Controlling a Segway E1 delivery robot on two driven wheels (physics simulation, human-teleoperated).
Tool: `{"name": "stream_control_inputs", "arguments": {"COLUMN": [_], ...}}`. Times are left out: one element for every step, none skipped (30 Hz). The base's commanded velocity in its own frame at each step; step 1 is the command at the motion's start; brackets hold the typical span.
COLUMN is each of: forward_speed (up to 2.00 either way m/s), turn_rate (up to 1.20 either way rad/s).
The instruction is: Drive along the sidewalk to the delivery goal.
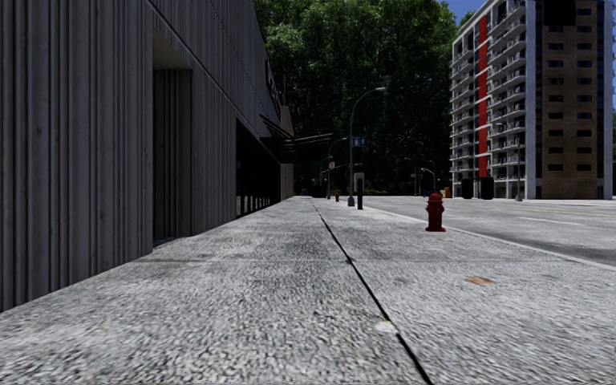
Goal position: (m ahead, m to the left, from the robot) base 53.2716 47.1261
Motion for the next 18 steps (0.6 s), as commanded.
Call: {"name": "stream_control_inputs", "arguments": {"forward_speed": [1.96, 1.96, 1.96, 1.96, 1.96, 1.96, 1.96, 1.96, 1.96, 1.96, 1.96, 1.96, 1.96, 1.96, 1.96, 1.96, 1.96, 1.96], "turn_rate": [0.00, 0.00, 0.00, 0.00, 0.00, 0.00, 0.00, 0.00, 0.00, 0.00, 0.00, 0.00, 0.00, 0.00, 0.00, 0.00, 0.00, 0.00]}}
